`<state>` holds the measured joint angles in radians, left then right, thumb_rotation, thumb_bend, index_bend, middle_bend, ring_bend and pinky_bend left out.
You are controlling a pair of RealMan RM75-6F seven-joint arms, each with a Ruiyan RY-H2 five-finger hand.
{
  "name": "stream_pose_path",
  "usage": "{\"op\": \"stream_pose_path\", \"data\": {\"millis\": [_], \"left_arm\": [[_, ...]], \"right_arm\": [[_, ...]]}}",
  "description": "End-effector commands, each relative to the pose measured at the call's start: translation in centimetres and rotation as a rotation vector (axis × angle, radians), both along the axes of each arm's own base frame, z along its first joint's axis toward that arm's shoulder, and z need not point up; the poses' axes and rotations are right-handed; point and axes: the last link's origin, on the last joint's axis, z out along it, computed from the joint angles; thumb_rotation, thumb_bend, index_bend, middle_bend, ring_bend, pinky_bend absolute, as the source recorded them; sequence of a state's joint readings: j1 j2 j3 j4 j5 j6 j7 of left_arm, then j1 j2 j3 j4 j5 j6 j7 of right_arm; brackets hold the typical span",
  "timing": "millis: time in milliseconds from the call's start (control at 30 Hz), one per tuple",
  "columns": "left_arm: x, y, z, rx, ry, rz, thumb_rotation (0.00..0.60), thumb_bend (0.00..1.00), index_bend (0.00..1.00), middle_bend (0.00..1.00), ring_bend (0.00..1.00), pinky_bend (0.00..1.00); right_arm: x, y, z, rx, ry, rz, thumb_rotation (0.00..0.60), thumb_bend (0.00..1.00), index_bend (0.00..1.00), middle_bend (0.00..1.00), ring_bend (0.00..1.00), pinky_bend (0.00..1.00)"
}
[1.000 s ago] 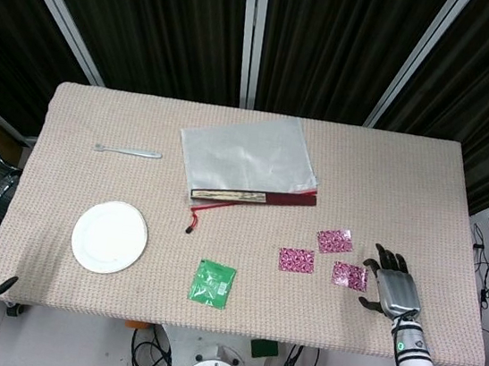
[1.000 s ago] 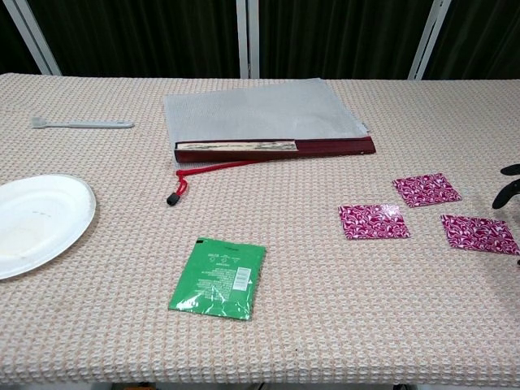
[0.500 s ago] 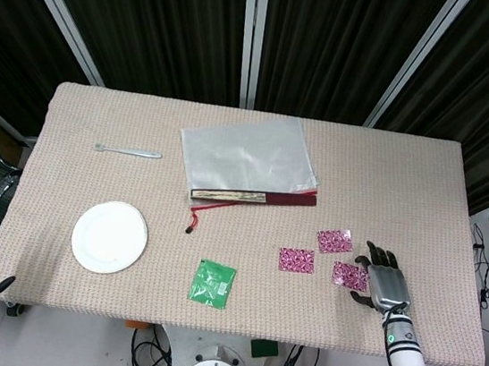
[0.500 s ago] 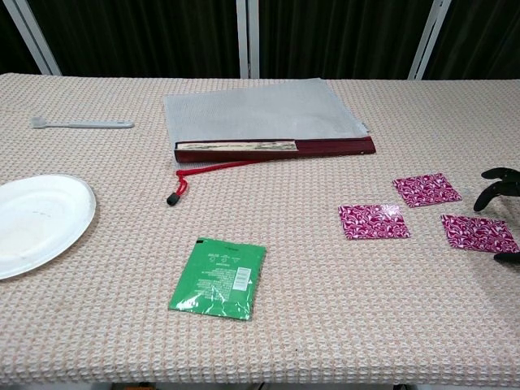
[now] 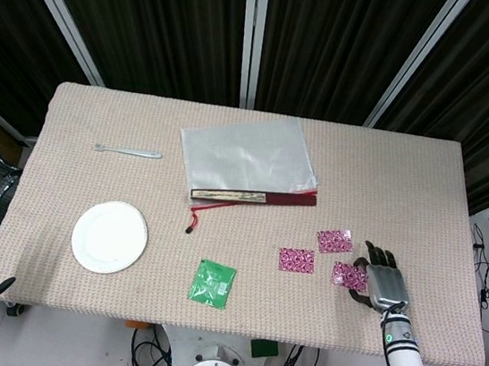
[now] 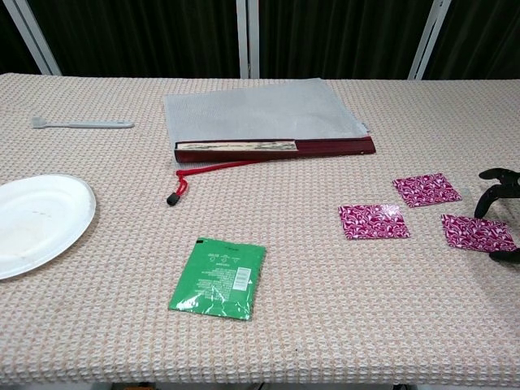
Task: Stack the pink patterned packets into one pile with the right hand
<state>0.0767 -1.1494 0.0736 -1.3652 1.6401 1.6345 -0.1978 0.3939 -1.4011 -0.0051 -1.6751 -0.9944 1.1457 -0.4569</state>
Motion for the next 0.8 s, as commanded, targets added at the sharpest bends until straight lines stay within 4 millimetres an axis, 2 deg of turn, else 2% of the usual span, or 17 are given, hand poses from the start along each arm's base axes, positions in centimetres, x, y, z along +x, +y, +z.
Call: {"op": "stream_pose_path", "data": {"millis": [33, 400, 633, 800], "left_arm": [[0.0, 0.0, -0.1, -0.001, 0.000, -0.001, 0.158, 0.09, 0.09, 0.07, 0.01, 0.18], [-0.1, 0.1, -0.1, -0.002, 0.001, 0.002, 0.157, 0.09, 0.09, 0.07, 0.01, 0.18], [0.0, 0.1, -0.1, 0.000, 0.000, 0.001, 0.157, 0.09, 0.09, 0.07, 0.01, 0.18], [0.0, 0.1, 0.0, 0.001, 0.003, 0.002, 0.157, 0.09, 0.09, 0.07, 0.01, 0.18]], "right_arm": [[0.0, -0.1, 0.1, -0.009, -0.003, 0.004, 0.580, 0.61, 0.41, 0.00, 0.00, 0.00], [0.4, -0.3, 1.3, -0.035, -0.024, 0.056, 0.581, 0.62, 0.43, 0.00, 0.00, 0.00], [1.9, -1.4, 3.1, -0.051, -0.048, 0.147, 0.580, 0.62, 0.44, 0.00, 0.00, 0.00], [3.6, -2.6, 3.8, -0.028, -0.060, 0.256, 0.580, 0.62, 0.45, 0.00, 0.00, 0.00]]}}
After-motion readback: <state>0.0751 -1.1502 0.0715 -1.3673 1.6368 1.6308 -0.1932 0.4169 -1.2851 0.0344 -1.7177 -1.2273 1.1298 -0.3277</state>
